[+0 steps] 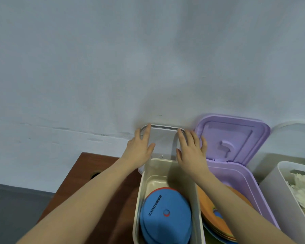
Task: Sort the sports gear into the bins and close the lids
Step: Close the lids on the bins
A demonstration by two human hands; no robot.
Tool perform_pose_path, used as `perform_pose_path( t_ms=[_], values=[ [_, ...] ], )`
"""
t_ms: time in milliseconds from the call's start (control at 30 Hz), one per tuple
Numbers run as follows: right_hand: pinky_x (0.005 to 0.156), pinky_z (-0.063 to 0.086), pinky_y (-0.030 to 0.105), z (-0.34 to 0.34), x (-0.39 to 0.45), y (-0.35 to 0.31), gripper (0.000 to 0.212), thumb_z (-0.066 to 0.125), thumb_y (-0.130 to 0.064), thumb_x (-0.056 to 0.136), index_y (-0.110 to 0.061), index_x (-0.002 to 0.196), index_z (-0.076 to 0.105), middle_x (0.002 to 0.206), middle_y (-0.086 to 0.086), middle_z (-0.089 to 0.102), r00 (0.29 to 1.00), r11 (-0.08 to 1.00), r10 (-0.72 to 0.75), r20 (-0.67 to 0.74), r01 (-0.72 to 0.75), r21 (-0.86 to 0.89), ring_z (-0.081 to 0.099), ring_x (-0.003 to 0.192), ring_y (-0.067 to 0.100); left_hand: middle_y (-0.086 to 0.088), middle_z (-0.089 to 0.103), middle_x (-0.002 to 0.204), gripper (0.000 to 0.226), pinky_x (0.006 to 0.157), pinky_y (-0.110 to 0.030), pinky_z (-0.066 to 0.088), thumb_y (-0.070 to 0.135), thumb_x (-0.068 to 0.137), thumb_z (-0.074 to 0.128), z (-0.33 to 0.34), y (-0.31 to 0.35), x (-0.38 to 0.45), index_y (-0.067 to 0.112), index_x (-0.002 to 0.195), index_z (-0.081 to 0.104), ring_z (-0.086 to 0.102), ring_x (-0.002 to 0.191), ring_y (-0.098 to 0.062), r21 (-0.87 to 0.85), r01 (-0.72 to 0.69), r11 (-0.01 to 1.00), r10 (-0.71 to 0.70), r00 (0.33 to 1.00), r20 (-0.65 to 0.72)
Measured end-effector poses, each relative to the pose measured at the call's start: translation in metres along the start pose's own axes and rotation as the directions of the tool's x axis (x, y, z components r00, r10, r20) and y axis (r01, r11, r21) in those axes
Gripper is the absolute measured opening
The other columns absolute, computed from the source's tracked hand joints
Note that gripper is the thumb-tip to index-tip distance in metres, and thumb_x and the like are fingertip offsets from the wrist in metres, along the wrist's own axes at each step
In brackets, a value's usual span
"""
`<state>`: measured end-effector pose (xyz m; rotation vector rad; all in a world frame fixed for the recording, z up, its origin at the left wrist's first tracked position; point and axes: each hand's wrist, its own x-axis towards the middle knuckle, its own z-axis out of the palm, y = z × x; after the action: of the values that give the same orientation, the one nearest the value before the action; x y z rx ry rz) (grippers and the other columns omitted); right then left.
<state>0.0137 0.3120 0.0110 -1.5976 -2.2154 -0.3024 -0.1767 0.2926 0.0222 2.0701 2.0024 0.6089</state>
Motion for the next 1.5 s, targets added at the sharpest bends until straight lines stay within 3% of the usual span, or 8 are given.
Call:
perform_pose_path(
  t_ms=[167, 300, 400, 667, 800, 1000, 1300, 1500],
  values=[
    [0.092, 0.040, 0.047, 0.001, -0.002, -0.005, 0.062, 0.066, -0.007, 0.079, -0.006, 0.135, 0.041, 0.122, 0.022, 0.046, 0.998, 0.969, 0.011, -0.056, 0.003, 0.247, 0.046, 0.109, 0.039, -0.011, 0.018, 0.146, 0.058, 0.092, -0.036, 0.048, 0.038, 0.099, 0.033, 0.001, -0.010, -0.007, 0.030, 0.149, 0.004, 0.060, 0.098, -0.027, -0.203, 0.010, 0.979, -0.018, 0.999, -0.037],
    [0.098, 0.041, 0.042, -0.001, -0.008, -0.007, 0.055, 0.052, -0.017, 0.092, -0.024, 0.143, 0.033, 0.135, 0.016, 0.036, 0.995, 0.915, 0.095, 0.026, -0.097, 0.392, 0.044, 0.120, 0.032, -0.005, 0.017, 0.150, 0.053, 0.093, -0.033, 0.046, 0.039, 0.100, 0.029, 0.004, -0.011, -0.021, 0.038, 0.147, 0.004, 0.058, 0.109, -0.025, -0.299, 0.018, 0.954, -0.034, 0.998, -0.048],
    [0.096, 0.041, 0.026, -0.005, -0.016, -0.011, 0.054, 0.042, -0.021, 0.098, -0.034, 0.146, 0.021, 0.140, 0.008, 0.029, 0.990, 0.825, 0.109, 0.084, -0.138, 0.548, 0.047, 0.119, 0.022, -0.004, 0.016, 0.151, 0.053, 0.095, -0.030, 0.042, 0.038, 0.100, 0.028, 0.004, -0.007, -0.030, 0.038, 0.147, 0.005, 0.054, 0.115, -0.024, -0.352, 0.014, 0.936, -0.037, 0.997, -0.061],
    [0.081, 0.030, -0.003, -0.017, -0.027, -0.020, 0.049, 0.041, -0.017, 0.099, -0.032, 0.144, 0.030, 0.127, -0.003, 0.038, 0.994, 0.753, 0.096, 0.047, -0.103, 0.650, 0.046, 0.103, 0.002, 0.001, 0.016, 0.148, 0.049, 0.088, -0.016, 0.032, 0.033, 0.101, 0.028, -0.002, -0.003, -0.050, 0.033, 0.148, 0.014, 0.048, 0.111, -0.012, -0.437, 0.049, 0.898, -0.101, 0.990, -0.096],
    [0.082, 0.033, 0.006, -0.028, -0.024, -0.018, 0.040, 0.044, -0.014, 0.098, -0.023, 0.137, 0.046, 0.113, -0.003, 0.047, 0.990, 0.722, 0.136, -0.034, -0.076, 0.688, 0.050, 0.098, 0.008, 0.002, 0.031, 0.138, 0.043, 0.084, -0.009, 0.029, 0.027, 0.101, 0.031, -0.010, -0.002, -0.051, 0.033, 0.144, 0.029, 0.045, 0.099, -0.002, -0.481, 0.030, 0.876, -0.133, 0.974, -0.181],
    [0.081, 0.035, 0.004, -0.051, -0.021, -0.021, 0.035, 0.050, -0.012, 0.095, -0.017, 0.130, 0.055, 0.104, 0.000, 0.052, 0.964, 0.691, 0.156, -0.213, 0.047, 0.721, 0.050, 0.091, 0.003, 0.003, 0.023, 0.147, 0.042, 0.088, -0.020, 0.037, 0.030, 0.101, 0.032, -0.036, 0.021, -0.052, 0.034, 0.142, 0.032, 0.043, 0.120, -0.010, -0.442, -0.044, 0.896, -0.110, 0.942, -0.316],
    [0.084, 0.040, 0.009, -0.103, -0.066, -0.016, 0.029, 0.049, -0.014, 0.095, -0.013, 0.122, 0.060, 0.106, -0.003, 0.054, 0.954, 0.673, 0.164, -0.250, 0.077, 0.735, 0.051, 0.096, -0.001, 0.007, 0.035, 0.124, 0.032, 0.081, -0.024, 0.042, 0.027, 0.099, 0.036, -0.054, 0.054, -0.107, 0.023, 0.129, 0.047, 0.045, 0.090, 0.002, -0.437, -0.166, 0.884, -0.052, 0.894, -0.445],
    [0.084, 0.040, 0.018, -0.097, -0.120, -0.008, 0.021, 0.051, -0.009, 0.094, -0.008, 0.111, 0.063, 0.103, 0.000, 0.059, 0.981, 0.728, 0.087, -0.174, 0.057, 0.683, 0.049, 0.093, -0.001, 0.004, 0.045, 0.118, 0.024, 0.078, -0.015, 0.036, 0.028, 0.098, 0.040, -0.029, 0.049, -0.151, 0.016, 0.116, 0.051, 0.049, 0.096, -0.005, -0.424, -0.148, 0.894, -0.019, 0.931, -0.365]
  ],
)
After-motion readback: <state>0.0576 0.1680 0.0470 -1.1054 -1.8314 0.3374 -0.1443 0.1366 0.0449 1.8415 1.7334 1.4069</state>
